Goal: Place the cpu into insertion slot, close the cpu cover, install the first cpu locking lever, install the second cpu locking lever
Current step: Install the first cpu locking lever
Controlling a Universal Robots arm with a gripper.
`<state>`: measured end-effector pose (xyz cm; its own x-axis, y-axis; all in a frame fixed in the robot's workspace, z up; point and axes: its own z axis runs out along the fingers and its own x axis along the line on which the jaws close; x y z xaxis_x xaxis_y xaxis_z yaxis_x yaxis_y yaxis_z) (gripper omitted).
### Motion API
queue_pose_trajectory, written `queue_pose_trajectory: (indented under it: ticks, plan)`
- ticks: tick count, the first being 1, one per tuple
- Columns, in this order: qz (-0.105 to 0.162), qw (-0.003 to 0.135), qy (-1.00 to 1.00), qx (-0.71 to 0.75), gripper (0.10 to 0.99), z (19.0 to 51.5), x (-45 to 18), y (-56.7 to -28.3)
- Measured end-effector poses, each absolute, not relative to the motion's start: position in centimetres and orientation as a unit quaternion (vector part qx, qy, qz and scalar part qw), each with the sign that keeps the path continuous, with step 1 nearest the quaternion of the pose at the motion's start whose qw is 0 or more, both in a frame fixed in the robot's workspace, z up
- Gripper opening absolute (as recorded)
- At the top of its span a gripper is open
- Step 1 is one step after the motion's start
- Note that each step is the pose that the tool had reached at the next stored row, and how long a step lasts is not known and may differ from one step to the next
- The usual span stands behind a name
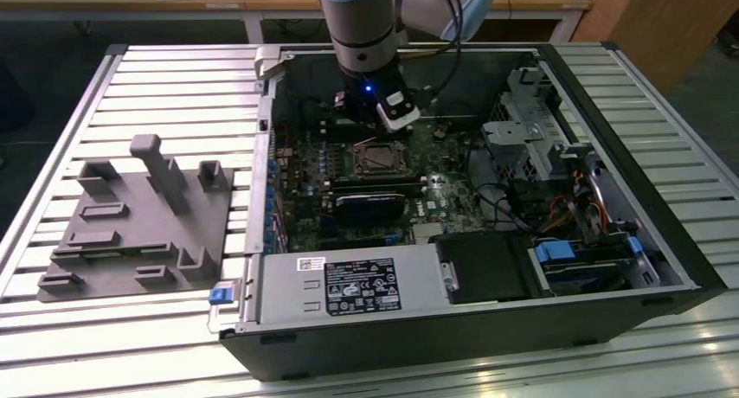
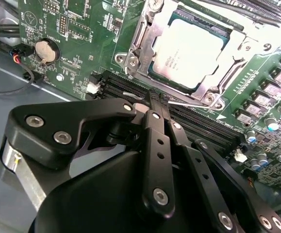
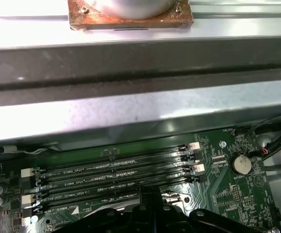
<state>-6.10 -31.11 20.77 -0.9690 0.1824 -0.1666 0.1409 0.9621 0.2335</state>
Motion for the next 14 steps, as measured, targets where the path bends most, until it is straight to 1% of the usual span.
queue_pose_trajectory:
  ticks: [14]
  plan:
    - [0.106, 0.098, 0.983, 0.117, 0.106, 20.07, -6.07, -30.40]
